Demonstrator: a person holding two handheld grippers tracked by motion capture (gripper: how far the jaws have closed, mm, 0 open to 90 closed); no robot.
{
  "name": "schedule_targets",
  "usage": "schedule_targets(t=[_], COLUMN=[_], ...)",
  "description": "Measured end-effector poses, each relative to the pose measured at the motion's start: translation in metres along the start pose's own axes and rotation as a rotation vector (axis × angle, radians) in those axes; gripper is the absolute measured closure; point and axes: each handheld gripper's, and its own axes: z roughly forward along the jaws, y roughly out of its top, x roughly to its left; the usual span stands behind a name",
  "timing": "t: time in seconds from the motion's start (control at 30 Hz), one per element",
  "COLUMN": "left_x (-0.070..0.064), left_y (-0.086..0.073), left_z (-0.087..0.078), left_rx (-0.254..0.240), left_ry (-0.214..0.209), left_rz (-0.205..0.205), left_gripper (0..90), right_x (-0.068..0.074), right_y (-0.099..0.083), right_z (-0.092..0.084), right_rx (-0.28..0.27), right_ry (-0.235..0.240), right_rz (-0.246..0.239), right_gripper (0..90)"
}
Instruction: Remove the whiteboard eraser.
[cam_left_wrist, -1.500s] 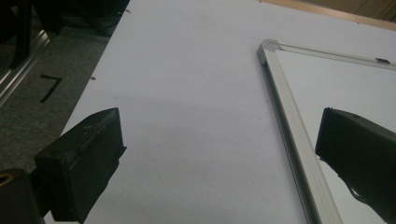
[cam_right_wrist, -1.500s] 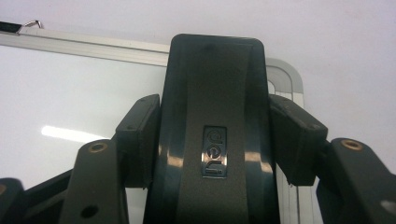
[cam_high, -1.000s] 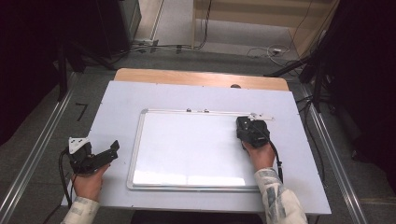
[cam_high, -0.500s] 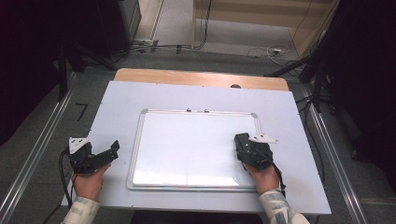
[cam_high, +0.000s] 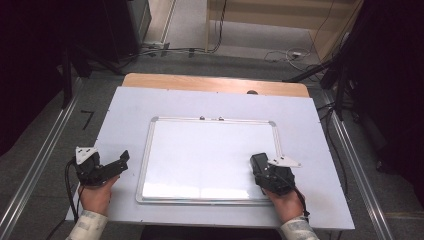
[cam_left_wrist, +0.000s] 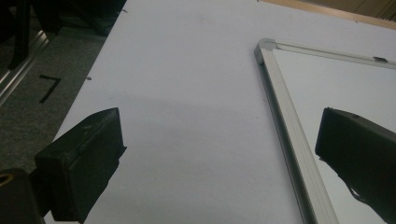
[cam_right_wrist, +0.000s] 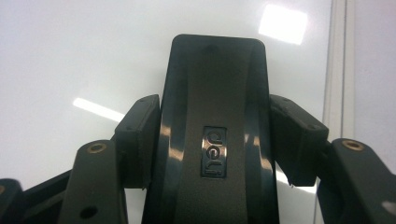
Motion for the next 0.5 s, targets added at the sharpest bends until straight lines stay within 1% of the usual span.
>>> schedule_targets(t=[0.07, 0.1, 0.17, 0.2, 0.27, 0.3, 0.33, 0.43, 0.47, 0.5], left_x=[0.0, 0.001, 0.001, 0.001, 0.001, 0.001, 0.001, 0.001, 0.001, 0.001], left_y=[0.0, 0.0, 0.0, 0.0, 0.0, 0.0, 0.0, 0.0, 0.0, 0.0], left_z=[0.0, 0.0, -0.001, -0.001, -0.001, -0.001, -0.001, -0.001, -0.001, 0.0], left_rx=[0.0, 0.0, 0.001, -0.001, -0.002, -0.002, -0.002, -0.001, -0.001, -0.001], left_ry=[0.001, 0.001, 0.002, 0.002, 0.002, 0.002, 0.002, 0.002, 0.002, 0.001], left_rz=[-0.001, -0.001, -0.001, -0.003, -0.005, -0.005, -0.005, -0.003, -0.003, -0.004], left_gripper=[1.4, 1.5, 1.4, 1.4, 1.4, 1.5, 1.4, 1.4, 1.4, 1.4], right_x=[-0.002, -0.008, -0.014, -0.014, -0.021, -0.027, -0.029, -0.034, -0.034, -0.037], right_y=[0.002, 0.007, 0.014, 0.014, 0.021, 0.028, 0.032, 0.043, 0.043, 0.05], right_z=[0.002, 0.007, 0.013, 0.013, 0.019, 0.026, 0.03, 0.04, 0.04, 0.047], right_rx=[0.002, 0.0, -0.001, -0.001, 0.002, 0.003, 0.004, 0.003, 0.003, 0.005], right_ry=[-0.006, -0.021, -0.036, -0.036, -0.054, -0.07, -0.079, -0.097, -0.097, -0.108], right_rz=[0.009, 0.02, 0.036, 0.036, 0.052, 0.07, 0.075, 0.097, 0.097, 0.104], right_gripper=[37.4, 37.4, 37.4, 37.4, 37.4, 37.4, 37.4, 37.4, 37.4, 37.4])
